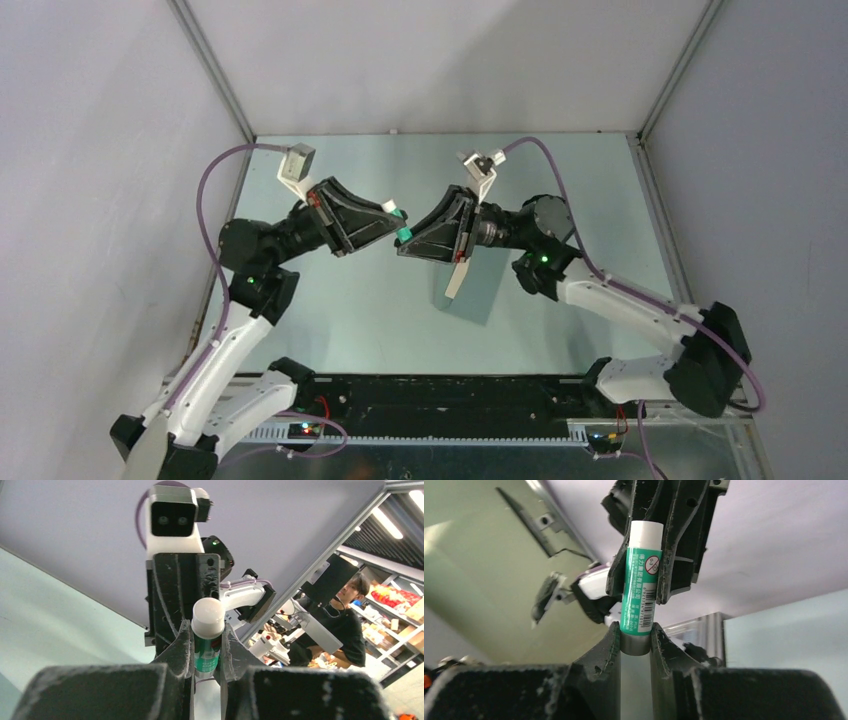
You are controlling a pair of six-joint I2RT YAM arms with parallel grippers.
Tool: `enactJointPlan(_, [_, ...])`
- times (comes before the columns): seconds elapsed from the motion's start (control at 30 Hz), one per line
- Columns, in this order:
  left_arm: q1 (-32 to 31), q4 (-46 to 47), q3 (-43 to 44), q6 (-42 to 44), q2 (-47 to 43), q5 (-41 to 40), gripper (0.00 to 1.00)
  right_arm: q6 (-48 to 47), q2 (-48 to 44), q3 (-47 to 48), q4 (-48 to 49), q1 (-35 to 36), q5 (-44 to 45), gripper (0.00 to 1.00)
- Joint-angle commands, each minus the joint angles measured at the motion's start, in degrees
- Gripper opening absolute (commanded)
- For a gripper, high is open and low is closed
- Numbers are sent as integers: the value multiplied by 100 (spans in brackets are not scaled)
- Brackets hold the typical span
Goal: Place the letter into the envelope and seal it
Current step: Unscrew the solid glue.
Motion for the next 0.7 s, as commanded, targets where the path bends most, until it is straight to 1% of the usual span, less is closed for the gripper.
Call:
enactJointPlan(0.0, [44,422,210,-257,-145,63,0,2167,597,41,3267,-160,-1383,0])
enactJointPlan(0.03, [41,464,205,-269,-137,66,0,2758,724,48,3629,-178,-1366,0])
enactJointPlan(0.07, [43,481,201,-283,-133,61,0,3002,966,73,4213,-202,-1343,0])
enactJointPlan(0.1, [45,505,204,-286,-131,60,0,3257,1141,148,4381,-195,-1365,0])
enactJointPlan(0.27, [41,618,164,-357,-133,39,0,3349,1395,334,4436,-64,-1563,0])
enactJointPlan(0.4, [44,889,70,-519,-120,35,0,3527,1714,657,4455,106,-1799,0])
enactJointPlan(0.57, [45,1071,16,-602,-131,52,0,3817,2115,950,4482,214,-1857,0])
enactJointPlan(0.63, [43,1070,16,-600,-153,53,0,3866,2165,961,4480,191,-1855,9])
enactJointPlan(0.67, [45,1058,15,-595,-159,56,0,3868,2159,940,4473,163,-1827,23])
